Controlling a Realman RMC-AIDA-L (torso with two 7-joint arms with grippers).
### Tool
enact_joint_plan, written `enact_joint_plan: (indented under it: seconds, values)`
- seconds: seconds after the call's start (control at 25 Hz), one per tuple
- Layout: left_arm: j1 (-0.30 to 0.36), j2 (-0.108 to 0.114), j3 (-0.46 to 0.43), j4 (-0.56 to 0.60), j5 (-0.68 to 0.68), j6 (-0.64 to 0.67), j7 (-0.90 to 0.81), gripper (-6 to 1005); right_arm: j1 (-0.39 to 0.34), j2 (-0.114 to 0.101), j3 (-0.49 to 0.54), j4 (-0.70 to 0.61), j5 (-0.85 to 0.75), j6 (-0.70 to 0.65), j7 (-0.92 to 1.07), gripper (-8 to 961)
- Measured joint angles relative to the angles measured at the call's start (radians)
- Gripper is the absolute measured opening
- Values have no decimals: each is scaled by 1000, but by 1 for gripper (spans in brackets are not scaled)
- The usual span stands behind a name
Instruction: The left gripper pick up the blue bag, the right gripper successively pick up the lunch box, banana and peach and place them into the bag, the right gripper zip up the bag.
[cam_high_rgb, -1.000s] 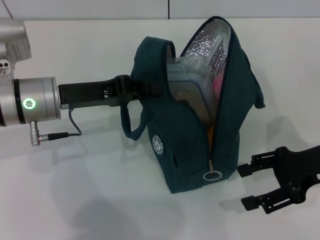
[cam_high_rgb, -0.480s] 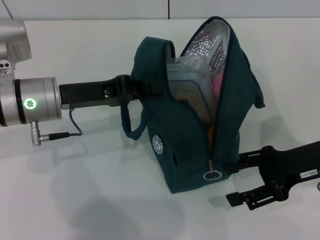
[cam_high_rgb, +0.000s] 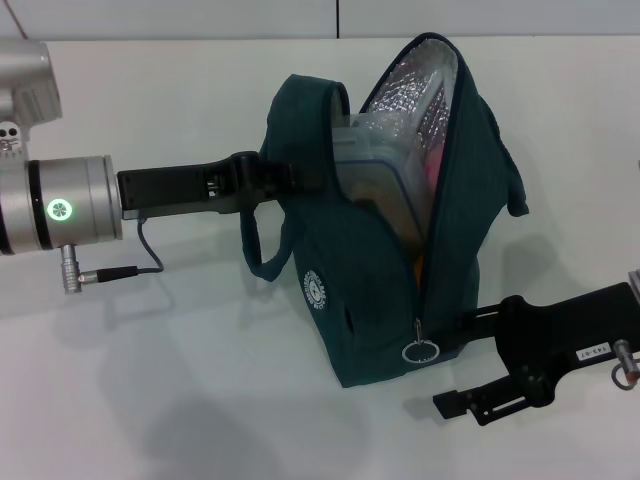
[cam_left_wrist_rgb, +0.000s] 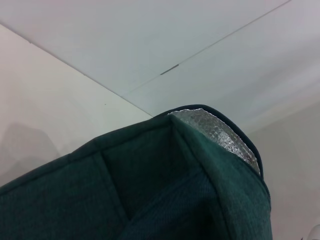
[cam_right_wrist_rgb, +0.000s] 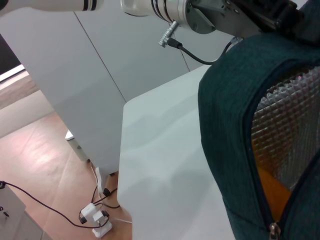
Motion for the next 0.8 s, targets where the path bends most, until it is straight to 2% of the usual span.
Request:
enact_joint_plan:
  seconds: [0.56, 0.8]
  values:
    - [3, 2, 0, 0, 0, 0, 1, 35, 4, 3, -17, 0, 37, 24, -12, 772]
    - [4, 2, -9, 0, 2, 0, 2, 35, 5, 3, -83, 8, 80, 56, -14, 760]
